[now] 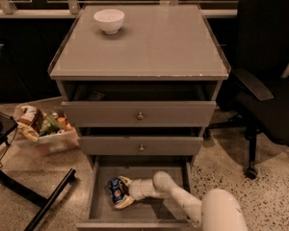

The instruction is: Pick pepsi can from bottom drawer and place on counter

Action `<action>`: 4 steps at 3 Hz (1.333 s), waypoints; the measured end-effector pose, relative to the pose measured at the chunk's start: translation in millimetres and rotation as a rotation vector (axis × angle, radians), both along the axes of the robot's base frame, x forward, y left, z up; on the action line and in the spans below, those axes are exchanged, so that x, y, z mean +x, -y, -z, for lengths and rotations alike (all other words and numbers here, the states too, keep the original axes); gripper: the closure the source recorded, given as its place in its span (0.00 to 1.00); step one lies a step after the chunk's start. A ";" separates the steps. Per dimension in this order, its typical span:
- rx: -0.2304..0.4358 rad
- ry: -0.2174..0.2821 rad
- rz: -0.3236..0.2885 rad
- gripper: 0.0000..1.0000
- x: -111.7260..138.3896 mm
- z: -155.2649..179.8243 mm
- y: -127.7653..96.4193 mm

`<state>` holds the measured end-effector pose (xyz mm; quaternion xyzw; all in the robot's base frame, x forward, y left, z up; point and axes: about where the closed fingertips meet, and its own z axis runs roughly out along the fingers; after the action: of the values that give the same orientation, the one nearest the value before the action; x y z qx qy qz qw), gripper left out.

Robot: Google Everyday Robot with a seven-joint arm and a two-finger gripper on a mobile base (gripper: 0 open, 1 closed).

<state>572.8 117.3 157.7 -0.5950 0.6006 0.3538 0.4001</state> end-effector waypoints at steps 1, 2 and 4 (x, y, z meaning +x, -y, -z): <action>0.029 0.027 0.011 1.00 -14.5 -18.8 30.8; 0.048 0.064 0.008 1.00 -27.6 -42.5 57.4; 0.049 0.184 -0.094 1.00 -59.0 -128.5 87.5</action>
Offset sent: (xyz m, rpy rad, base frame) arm -0.0559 -0.0998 0.0893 0.0775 -0.1291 0.0127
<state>513.9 29.8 286.3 -0.6423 0.5240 0.3306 0.4511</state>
